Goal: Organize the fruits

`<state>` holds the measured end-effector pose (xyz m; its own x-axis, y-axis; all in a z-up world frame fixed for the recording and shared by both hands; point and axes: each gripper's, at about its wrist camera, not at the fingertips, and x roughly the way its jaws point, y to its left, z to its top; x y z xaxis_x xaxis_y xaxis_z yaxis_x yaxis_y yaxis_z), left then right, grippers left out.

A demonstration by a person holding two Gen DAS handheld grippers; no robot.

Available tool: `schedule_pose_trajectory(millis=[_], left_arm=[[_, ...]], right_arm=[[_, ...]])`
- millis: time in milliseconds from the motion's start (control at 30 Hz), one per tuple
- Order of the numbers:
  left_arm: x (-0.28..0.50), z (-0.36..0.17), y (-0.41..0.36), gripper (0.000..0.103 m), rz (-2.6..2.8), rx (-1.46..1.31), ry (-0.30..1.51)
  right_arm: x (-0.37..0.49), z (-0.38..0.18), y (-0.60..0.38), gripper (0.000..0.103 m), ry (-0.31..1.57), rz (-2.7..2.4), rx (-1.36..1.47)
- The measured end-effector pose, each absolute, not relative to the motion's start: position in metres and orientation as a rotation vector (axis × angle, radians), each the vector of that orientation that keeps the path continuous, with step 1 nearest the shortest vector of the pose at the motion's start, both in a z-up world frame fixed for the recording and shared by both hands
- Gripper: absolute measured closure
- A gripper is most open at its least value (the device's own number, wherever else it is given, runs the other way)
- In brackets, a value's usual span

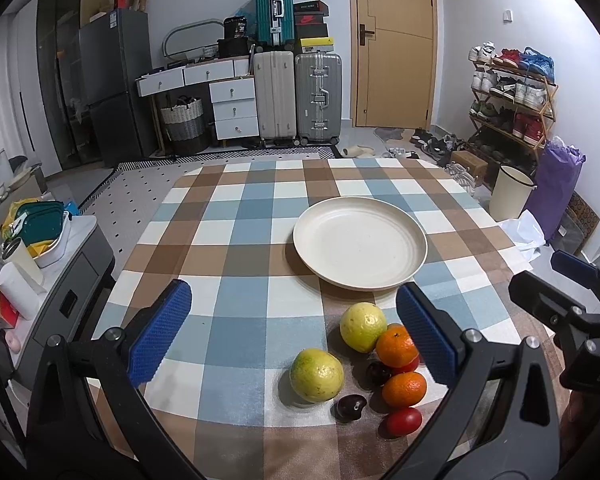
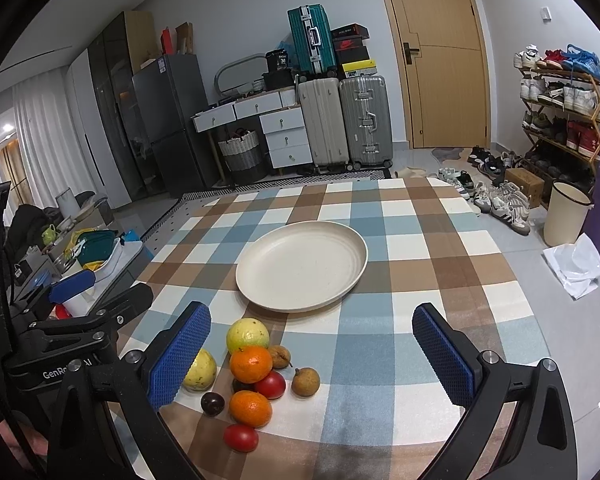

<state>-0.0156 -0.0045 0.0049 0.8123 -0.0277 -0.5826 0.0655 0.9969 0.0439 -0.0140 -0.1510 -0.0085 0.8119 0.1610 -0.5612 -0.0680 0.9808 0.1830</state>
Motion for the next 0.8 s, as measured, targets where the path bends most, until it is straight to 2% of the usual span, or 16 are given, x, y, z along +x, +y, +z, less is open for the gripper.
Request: schedule_pose_trajectory(millis=[800], left_arm=[[-0.0142, 0.0031, 0.0004, 0.001, -0.051, 0.052, 0.632]], right_arm=[[-0.011, -0.01, -0.1463, 0.0, 0.625, 0.151, 0.148]])
